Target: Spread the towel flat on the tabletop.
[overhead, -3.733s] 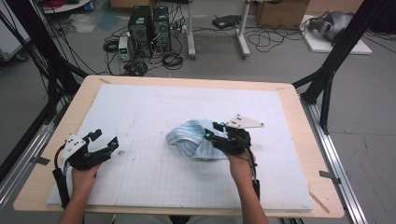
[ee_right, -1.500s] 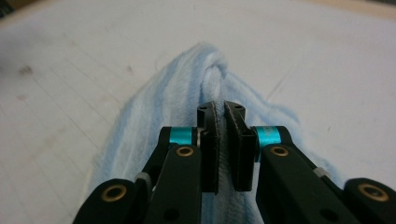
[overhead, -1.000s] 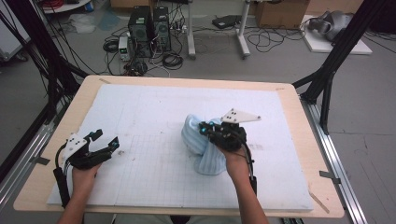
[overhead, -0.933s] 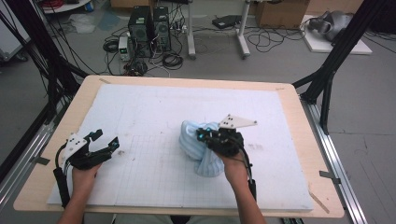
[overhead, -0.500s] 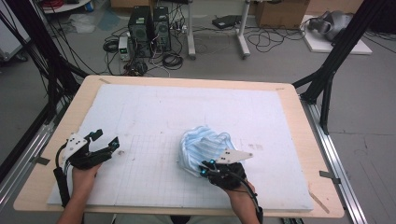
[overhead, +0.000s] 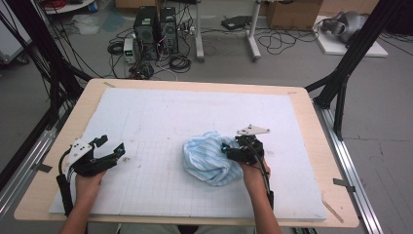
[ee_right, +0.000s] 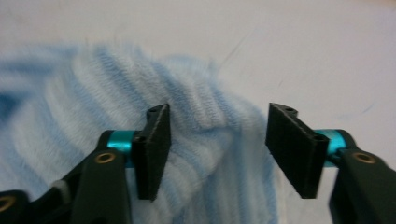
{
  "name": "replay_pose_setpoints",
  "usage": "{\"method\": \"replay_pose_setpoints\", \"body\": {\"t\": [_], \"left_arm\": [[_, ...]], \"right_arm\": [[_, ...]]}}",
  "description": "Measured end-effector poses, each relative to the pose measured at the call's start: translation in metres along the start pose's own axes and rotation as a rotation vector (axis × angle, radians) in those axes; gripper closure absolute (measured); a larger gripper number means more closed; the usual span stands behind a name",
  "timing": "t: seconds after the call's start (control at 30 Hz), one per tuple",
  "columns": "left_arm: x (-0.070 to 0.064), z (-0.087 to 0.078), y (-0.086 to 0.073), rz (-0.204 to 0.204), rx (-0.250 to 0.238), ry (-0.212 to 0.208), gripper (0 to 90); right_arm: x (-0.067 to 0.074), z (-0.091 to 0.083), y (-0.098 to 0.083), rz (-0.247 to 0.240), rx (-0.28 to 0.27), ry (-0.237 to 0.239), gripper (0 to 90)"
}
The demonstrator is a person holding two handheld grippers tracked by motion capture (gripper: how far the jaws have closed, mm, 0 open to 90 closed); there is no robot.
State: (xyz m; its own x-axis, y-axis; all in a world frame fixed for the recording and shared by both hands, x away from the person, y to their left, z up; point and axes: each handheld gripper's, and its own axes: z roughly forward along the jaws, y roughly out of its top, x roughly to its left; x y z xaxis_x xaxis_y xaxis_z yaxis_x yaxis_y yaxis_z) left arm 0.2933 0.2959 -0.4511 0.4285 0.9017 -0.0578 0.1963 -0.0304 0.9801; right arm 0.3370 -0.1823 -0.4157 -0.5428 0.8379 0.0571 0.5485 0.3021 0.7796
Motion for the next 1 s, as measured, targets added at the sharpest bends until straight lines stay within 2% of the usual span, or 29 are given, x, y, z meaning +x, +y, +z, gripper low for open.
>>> {"method": "replay_pose_setpoints", "body": {"t": [0.1,0.17,0.2,0.3,0.37,0.47,0.5,0.57,0.7,0.8,0.93,1.0], "left_arm": [[-0.001,0.000,0.000,0.008,0.001,0.004,24.8],[-0.001,0.001,0.000,0.010,0.007,0.007,24.9],[-0.001,0.001,0.000,0.011,0.010,0.007,25.0],[-0.002,0.002,0.001,0.018,0.021,0.006,25.0],[-0.002,0.002,0.001,0.020,0.020,0.010,25.0],[-0.002,0.002,0.001,0.024,0.021,0.012,25.0],[-0.002,0.002,0.001,0.025,0.024,0.012,25.0],[-0.003,0.002,0.001,0.025,0.025,0.014,25.0],[-0.002,0.003,0.001,0.024,0.029,0.010,25.0],[-0.002,0.003,0.001,0.025,0.026,0.011,25.0],[-0.003,0.003,0.001,0.033,0.026,0.013,25.2],[-0.003,0.003,0.001,0.027,0.028,0.013,25.5]], "right_arm": [[0.003,0.016,-0.011,-0.024,0.088,0.062,73.6],[0.006,0.012,-0.015,-0.050,0.076,0.059,84.2],[0.007,0.007,-0.017,-0.066,0.058,0.053,85.3],[0.010,-0.016,-0.025,-0.088,0.016,0.064,85.8],[0.010,-0.035,-0.033,-0.080,-0.027,0.074,85.6],[0.010,-0.066,-0.045,-0.097,-0.101,0.061,85.2],[0.011,-0.072,-0.048,-0.101,-0.111,0.059,85.3],[0.012,-0.084,-0.056,-0.124,-0.105,0.046,85.3],[0.014,-0.102,-0.076,-0.138,-0.074,0.032,85.4],[0.016,-0.112,-0.093,-0.129,-0.056,0.014,84.9],[0.018,-0.118,-0.110,-0.099,-0.050,-0.004,79.5],[0.014,-0.121,-0.108,-0.058,-0.092,0.002,71.8]]}}
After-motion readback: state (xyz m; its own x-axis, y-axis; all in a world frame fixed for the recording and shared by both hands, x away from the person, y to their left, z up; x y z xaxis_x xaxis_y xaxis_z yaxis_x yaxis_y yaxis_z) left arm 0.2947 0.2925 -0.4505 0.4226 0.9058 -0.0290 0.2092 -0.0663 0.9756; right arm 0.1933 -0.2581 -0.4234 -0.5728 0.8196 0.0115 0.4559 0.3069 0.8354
